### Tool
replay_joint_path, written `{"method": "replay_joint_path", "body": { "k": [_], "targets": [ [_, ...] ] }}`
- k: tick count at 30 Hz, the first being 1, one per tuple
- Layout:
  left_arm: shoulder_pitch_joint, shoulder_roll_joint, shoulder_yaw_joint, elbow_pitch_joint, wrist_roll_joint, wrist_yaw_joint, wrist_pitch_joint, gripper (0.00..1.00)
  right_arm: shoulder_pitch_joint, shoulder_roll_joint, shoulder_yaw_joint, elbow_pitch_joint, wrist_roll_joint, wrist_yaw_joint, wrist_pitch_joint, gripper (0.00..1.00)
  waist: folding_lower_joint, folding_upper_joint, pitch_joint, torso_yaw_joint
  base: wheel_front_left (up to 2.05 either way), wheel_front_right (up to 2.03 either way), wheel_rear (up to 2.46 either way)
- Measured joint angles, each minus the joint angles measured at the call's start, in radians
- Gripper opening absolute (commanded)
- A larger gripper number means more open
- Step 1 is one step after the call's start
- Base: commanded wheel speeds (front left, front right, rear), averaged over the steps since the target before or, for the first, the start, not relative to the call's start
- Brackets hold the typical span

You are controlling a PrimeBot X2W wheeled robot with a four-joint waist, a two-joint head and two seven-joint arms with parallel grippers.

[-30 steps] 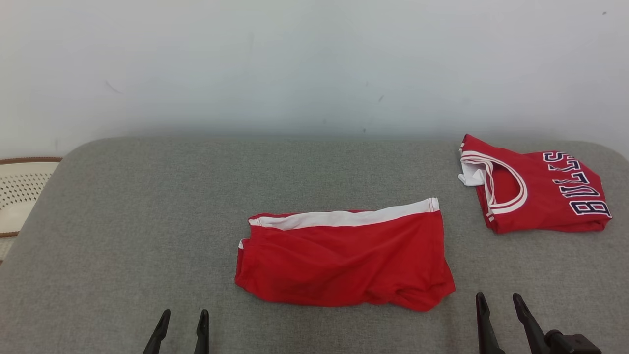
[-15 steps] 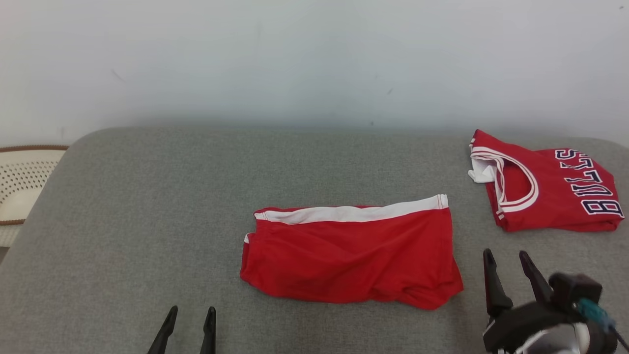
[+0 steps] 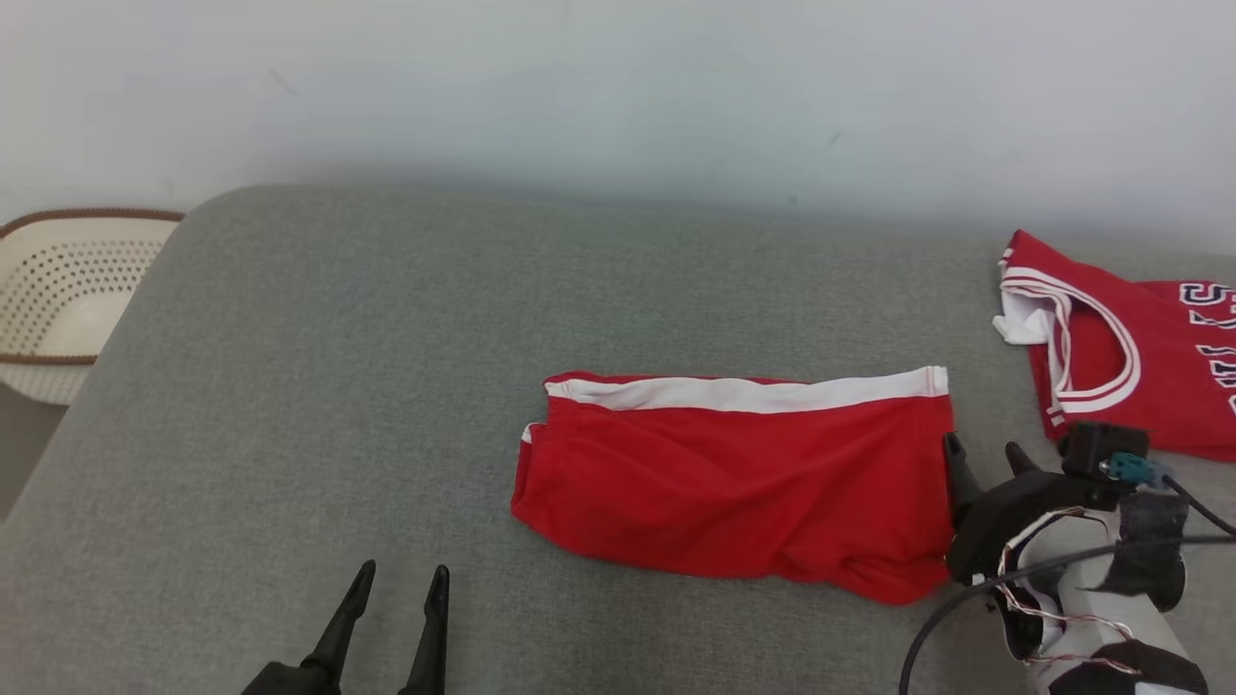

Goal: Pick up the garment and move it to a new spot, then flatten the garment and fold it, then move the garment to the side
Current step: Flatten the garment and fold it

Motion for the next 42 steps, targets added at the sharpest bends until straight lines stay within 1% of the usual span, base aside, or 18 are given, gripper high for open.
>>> {"method": "replay_joint_path", "body": {
  "k": [6,12,15,16,17,18,24,31,37,42],
  "targets": [
    [-0.012,-0.005,-0.001,0.009,-0.003,-0.001,0.0,1.0,-0.078,-0.006,0.018,0.181,0.02,0.0,0.004,1.0,0.0,0.0,0.021,0.03,0.0,0.0,0.0],
    [-0.014,-0.007,0.006,0.012,-0.003,-0.001,0.0,1.0,-0.111,-0.003,0.027,0.301,0.045,0.0,-0.013,1.0,-0.0002,0.0,0.024,0.039,0.0,0.0,0.0],
    [-0.014,-0.008,0.011,0.012,-0.003,-0.001,0.0,1.0,-0.121,0.003,0.039,0.333,0.063,0.0,-0.023,1.0,-0.0002,-0.0001,0.02,0.034,0.0,0.0,0.0],
    [-0.014,-0.009,0.012,0.012,-0.003,-0.001,0.0,1.0,-0.122,0.007,0.045,0.34,0.072,0.0,-0.027,0.85,-0.0002,-0.0001,0.019,0.032,0.0,0.0,0.0],
    [-0.014,-0.009,0.012,0.013,-0.003,-0.001,0.0,1.0,-0.122,0.01,0.052,0.345,0.08,0.0,-0.037,0.35,-0.0002,-0.0001,0.017,0.03,0.0,0.0,0.0],
    [-0.013,-0.01,0.013,0.014,-0.003,-0.001,0.0,1.0,-0.123,0.012,0.06,0.351,0.084,0.0,-0.045,0.0,-0.0002,-0.0001,0.016,0.028,0.0,0.0,0.0],
    [-0.012,-0.01,0.014,0.022,-0.002,-0.007,0.0,1.0,-0.12,0.009,0.096,0.37,0.103,0.0,-0.099,0.0,-0.0002,0.0,0.001,0.02,0.0,0.0,0.0],
    [-0.003,-0.011,0.016,0.025,0.0,-0.009,0.0,1.0,-0.086,-0.061,0.146,0.357,0.124,0.0,-0.17,0.0,-0.0002,-0.0001,-0.03,0.017,0.0,0.0,0.0],
    [0.018,-0.011,0.022,0.021,0.0,-0.009,0.0,1.0,-0.064,-0.094,0.201,0.288,0.156,0.0,-0.185,0.0,-0.0003,-0.0001,-0.048,0.007,0.0,0.0,0.0],
    [0.033,-0.014,0.017,0.02,0.0,-0.009,0.0,1.0,-0.059,-0.094,0.246,0.199,0.207,0.0,-0.17,0.0,-0.0002,-0.0001,-0.056,0.003,0.0,0.0,0.0]
  ]
}}
